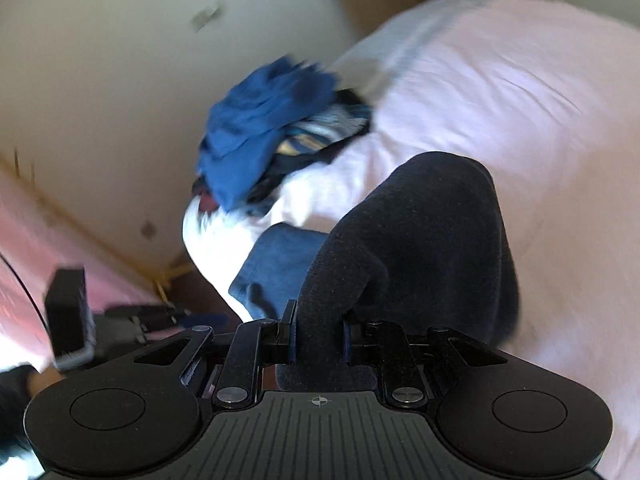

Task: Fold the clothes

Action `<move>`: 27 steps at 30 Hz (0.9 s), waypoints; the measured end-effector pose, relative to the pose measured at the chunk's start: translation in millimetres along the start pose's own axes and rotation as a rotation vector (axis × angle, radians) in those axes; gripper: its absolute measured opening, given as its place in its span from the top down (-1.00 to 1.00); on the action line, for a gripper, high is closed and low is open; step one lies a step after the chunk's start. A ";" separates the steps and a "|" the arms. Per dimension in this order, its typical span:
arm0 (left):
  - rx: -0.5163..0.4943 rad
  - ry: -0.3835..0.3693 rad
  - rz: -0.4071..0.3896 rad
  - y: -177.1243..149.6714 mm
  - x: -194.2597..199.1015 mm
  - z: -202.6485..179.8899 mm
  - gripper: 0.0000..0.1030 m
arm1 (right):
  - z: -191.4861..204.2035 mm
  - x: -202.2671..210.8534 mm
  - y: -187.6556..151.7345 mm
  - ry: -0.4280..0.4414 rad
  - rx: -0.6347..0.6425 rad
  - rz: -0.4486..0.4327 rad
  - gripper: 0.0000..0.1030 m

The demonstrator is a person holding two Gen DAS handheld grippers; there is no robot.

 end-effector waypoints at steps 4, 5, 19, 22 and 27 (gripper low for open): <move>-0.037 -0.040 0.029 10.3 -2.7 78.2 0.38 | 58.7 -71.9 30.5 -0.106 0.081 0.076 0.63; -0.044 -0.047 0.032 13.3 -2.3 97.9 0.38 | 69.5 -92.8 35.8 -0.135 0.090 0.101 0.63; -0.092 -0.231 0.083 33.5 -26.7 198.6 0.38 | 132.3 -270.5 51.0 -0.118 0.024 0.273 0.04; -0.133 -0.359 0.102 40.8 -36.7 167.5 0.35 | 112.1 -239.8 33.3 -0.144 -0.067 0.195 0.04; -0.104 -0.492 0.163 52.8 -72.0 133.4 0.19 | 49.3 -183.7 -15.1 -0.249 -0.259 0.084 0.00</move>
Point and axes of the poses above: each gripper's, at about its wrist camera, not at the fingertips, and x roughly against the way its jaws point, z to its left, y to its top, the point moved 7 cm from there along -x, roughly the way its jaws point, and after that the axes turned 15 degrees about z, right-handed, at the moved point
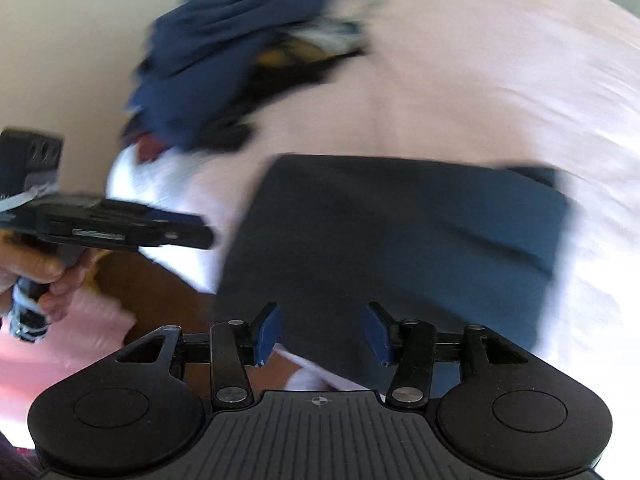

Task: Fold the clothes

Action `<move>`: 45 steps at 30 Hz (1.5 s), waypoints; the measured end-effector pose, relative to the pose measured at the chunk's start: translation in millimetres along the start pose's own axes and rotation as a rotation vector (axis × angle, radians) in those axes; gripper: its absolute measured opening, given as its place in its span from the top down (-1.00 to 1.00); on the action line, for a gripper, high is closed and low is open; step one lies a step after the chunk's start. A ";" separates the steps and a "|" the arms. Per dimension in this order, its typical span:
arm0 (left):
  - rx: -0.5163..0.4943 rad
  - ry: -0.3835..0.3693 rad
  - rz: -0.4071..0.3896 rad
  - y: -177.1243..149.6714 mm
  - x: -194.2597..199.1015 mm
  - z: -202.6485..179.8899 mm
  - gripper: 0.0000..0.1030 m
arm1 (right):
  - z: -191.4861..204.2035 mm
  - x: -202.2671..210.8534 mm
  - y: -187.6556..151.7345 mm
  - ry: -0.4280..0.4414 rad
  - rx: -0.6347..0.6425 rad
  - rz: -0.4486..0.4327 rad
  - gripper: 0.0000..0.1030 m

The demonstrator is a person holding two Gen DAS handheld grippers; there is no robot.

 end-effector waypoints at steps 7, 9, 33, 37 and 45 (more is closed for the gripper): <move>0.184 -0.087 0.017 28.1 -36.2 26.1 0.25 | -101.3 0.0 -39.9 0.019 -0.260 -0.018 -0.22; 0.144 -0.073 0.018 36.2 -36.2 20.3 0.64 | -115.8 -7.7 -45.7 0.060 -0.307 -0.018 -0.23; -0.060 -0.044 -0.280 38.5 -23.1 40.8 0.24 | -141.3 -47.4 -54.8 0.434 -0.217 -0.387 -0.43; -0.139 0.033 -0.329 40.0 -33.7 38.8 0.17 | -145.6 -56.7 -52.2 0.456 -0.145 -0.396 -0.45; -0.225 0.176 -0.423 17.2 -34.6 26.4 0.15 | -148.1 -48.6 -81.9 0.475 -0.106 -0.477 -0.45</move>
Point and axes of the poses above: each gripper's, at about its wrist camera, not at the fingertips, and x roughly against the way its jaws point, z to its left, y to its top, the point moved 7 cm from there along -x, roughly the way its jaws point, and after that the axes turned 15 degrees about z, right-handed, at the moved point
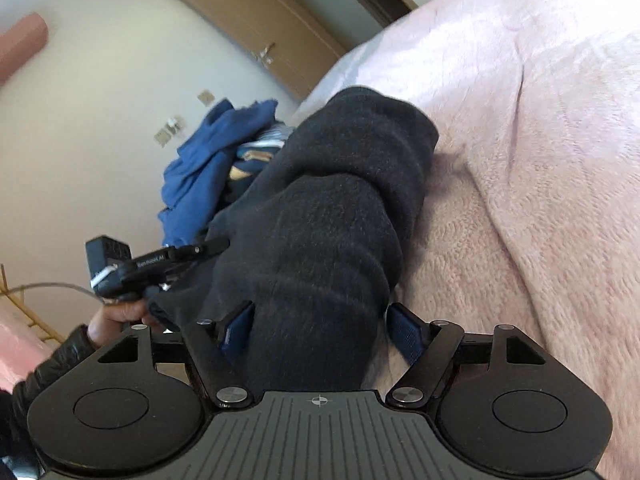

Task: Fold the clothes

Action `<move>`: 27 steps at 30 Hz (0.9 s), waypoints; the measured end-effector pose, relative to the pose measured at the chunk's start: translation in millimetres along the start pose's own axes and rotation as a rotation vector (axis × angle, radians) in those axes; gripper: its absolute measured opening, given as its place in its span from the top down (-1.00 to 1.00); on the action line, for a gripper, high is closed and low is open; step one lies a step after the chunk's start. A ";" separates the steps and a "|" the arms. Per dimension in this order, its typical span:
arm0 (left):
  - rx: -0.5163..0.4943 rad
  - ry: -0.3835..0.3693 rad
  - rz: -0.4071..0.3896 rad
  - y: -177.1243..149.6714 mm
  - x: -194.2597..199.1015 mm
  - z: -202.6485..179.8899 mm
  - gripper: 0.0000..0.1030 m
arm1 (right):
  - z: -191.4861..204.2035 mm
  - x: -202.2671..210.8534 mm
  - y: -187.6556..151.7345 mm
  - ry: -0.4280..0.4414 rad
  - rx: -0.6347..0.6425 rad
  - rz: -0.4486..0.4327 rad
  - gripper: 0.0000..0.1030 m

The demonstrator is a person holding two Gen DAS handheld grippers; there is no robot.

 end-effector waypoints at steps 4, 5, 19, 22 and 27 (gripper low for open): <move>-0.124 0.169 -0.030 -10.4 37.3 -26.5 0.15 | 6.0 21.4 -16.9 -0.020 -0.063 -0.083 -0.45; -0.161 0.187 -0.042 -14.6 47.7 -35.3 0.14 | 7.8 27.0 -22.0 -0.020 -0.088 -0.096 -0.45; -0.176 0.192 0.033 -82.2 35.7 -32.4 0.06 | 6.7 18.7 -31.5 -0.019 -0.247 -0.158 -0.44; -0.164 0.169 0.024 -83.7 37.9 -27.8 0.01 | 7.5 13.2 -33.6 -0.042 -0.230 -0.142 -0.32; -0.227 0.213 0.003 -81.7 49.5 -39.1 0.03 | 9.9 10.5 -39.5 -0.067 -0.203 -0.117 0.17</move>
Point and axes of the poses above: each gripper's, at about its wrist camera, not at the fingertips, and x roughly against the way its jaws point, z to its left, y to its top, the point moved 7 cm from there along -x, roughly the way its jaws point, and after that the axes turned 15 degrees about z, right-handed, at the moved point
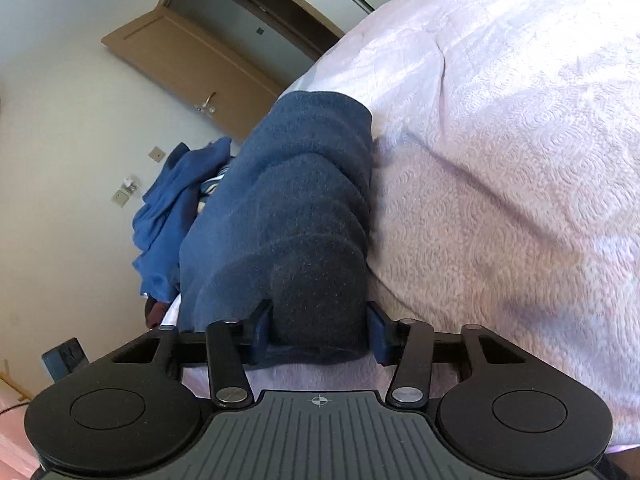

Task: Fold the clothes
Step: 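Open both grippers and pull both tools back from the folded trousers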

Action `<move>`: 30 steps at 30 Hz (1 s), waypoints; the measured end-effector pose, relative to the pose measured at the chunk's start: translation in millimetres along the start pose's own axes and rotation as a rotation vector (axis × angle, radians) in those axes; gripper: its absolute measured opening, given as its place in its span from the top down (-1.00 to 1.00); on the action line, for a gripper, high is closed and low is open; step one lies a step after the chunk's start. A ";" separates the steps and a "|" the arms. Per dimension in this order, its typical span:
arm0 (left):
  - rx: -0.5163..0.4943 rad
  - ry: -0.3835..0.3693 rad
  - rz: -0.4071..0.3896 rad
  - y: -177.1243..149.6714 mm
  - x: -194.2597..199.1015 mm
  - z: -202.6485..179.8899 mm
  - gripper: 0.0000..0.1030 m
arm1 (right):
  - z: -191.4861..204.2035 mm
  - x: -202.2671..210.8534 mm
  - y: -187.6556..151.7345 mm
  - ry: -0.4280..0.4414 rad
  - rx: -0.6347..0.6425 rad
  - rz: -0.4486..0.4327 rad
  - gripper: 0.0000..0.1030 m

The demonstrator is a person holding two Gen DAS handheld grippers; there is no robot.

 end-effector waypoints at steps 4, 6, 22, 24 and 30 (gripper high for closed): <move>-0.080 0.062 -0.051 6.9 20.1 -19.2 0.16 | 5.0 0.8 -8.4 0.004 -0.003 -0.013 0.49; -0.122 0.063 -0.074 10.7 27.9 -33.2 0.14 | 9.6 -1.2 -13.4 0.003 0.009 -0.009 0.49; -0.458 -0.191 -0.127 91.4 -9.5 -183.7 0.09 | -2.5 32.8 88.6 0.048 0.079 -0.084 -0.36; -0.513 -0.217 -0.093 85.3 -28.6 -204.2 0.10 | -11.2 15.6 106.7 0.070 0.039 -0.040 -0.36; -0.550 -0.225 0.004 56.0 -84.0 -220.9 0.23 | -26.5 -52.8 146.2 0.156 -0.014 0.145 -0.31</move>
Point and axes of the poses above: each gripper's, at about its wrist camera, not at the fingertips, and x roughly against the way its jaws point, z to its left, y to its top, the point moved 7 cm from there along -x, roughly the way its jaws point, and after that the axes turned 15 degrees about z, right-handed, at the moved point
